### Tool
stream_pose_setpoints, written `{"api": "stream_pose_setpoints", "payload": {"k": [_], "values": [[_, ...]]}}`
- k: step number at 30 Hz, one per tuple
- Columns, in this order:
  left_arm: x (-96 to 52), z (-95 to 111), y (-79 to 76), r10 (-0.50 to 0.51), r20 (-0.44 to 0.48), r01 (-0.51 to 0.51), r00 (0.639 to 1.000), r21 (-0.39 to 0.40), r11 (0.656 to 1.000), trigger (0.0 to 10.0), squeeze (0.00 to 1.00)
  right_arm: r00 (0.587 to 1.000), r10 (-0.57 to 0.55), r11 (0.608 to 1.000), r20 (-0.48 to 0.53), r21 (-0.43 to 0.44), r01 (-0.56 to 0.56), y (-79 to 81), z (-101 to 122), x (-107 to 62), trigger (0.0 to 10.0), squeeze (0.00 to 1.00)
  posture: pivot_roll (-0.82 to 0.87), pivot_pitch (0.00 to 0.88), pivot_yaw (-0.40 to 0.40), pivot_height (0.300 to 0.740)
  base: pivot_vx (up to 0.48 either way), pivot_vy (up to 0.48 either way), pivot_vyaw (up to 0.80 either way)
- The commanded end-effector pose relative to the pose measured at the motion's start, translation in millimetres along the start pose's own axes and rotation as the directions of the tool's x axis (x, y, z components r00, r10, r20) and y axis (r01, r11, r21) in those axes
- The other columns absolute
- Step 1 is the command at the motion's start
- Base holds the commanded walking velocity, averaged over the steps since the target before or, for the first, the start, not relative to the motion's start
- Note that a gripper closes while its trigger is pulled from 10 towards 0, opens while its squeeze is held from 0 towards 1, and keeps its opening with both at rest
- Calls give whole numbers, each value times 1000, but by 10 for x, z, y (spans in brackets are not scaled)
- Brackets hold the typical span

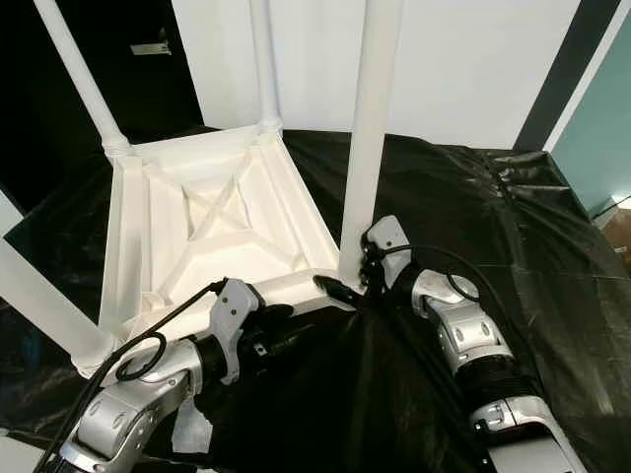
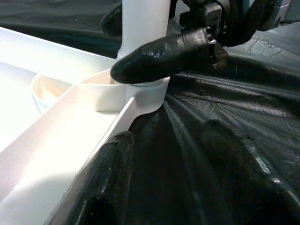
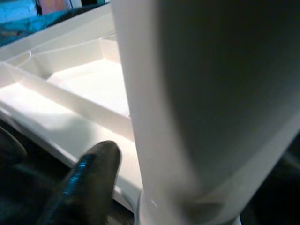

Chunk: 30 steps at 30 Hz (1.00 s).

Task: Building children table

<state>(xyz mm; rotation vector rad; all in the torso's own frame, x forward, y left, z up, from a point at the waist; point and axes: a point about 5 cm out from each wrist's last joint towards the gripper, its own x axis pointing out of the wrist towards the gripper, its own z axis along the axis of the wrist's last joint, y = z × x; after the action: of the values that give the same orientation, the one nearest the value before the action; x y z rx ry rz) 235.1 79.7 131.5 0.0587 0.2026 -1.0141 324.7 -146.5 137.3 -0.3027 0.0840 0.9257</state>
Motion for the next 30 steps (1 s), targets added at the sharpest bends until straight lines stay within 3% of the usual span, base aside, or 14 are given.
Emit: {"api": "stream_pose_setpoints", "payload": {"k": [1,12,14,17,21,25,27,28,30], "values": [[-21,11,11,-3,1,3,1000,9,1000,10000,0,999,47,999,-18,-26,-47,17,7,41,0,0,12,0,-26,740,0,0,0],[1,17,0,-3,6,3,1000,5,1000,10000,0,998,45,999,-37,-4,-45,-38,-103,-52,0,0,0,0,-21,740,0,0,0],[9,18,-4,-9,6,9,1000,5,1000,10000,0,999,-10,1000,-37,26,11,-24,-127,-56,10000,0,-9,0,-17,740,0,0,0],[16,15,-8,-13,6,13,1000,5,1000,10000,0,994,-95,995,-59,-38,92,-10,-148,-49,10000,0,-16,0,-12,740,0,0,0],[23,19,-16,-22,5,22,1000,4,1000,10000,0,970,-240,969,-38,44,242,56,-125,9,10000,0,-26,0,-4,740,0,0,0],[21,17,-23,-27,4,27,1000,3,1000,10000,0,950,-308,947,-56,76,311,119,-144,39,10000,0,-30,0,-1,740,0,0,0],[15,14,-26,-30,2,30,1000,2,1000,10000,0,917,-392,909,-75,119,399,199,-161,71,10000,0,-31,0,-1,740,0,0,0],[15,14,-26,-30,2,30,1000,2,1000,10000,0,917,-392,909,-75,119,399,199,-161,71,10000,0,-31,0,-1,740,0,0,0],[8,7,-31,-32,0,32,999,-1,999,10000,0,862,-494,846,-116,165,507,296,-195,95,10000,0,-33,0,-4,740,0,0,0]]}}
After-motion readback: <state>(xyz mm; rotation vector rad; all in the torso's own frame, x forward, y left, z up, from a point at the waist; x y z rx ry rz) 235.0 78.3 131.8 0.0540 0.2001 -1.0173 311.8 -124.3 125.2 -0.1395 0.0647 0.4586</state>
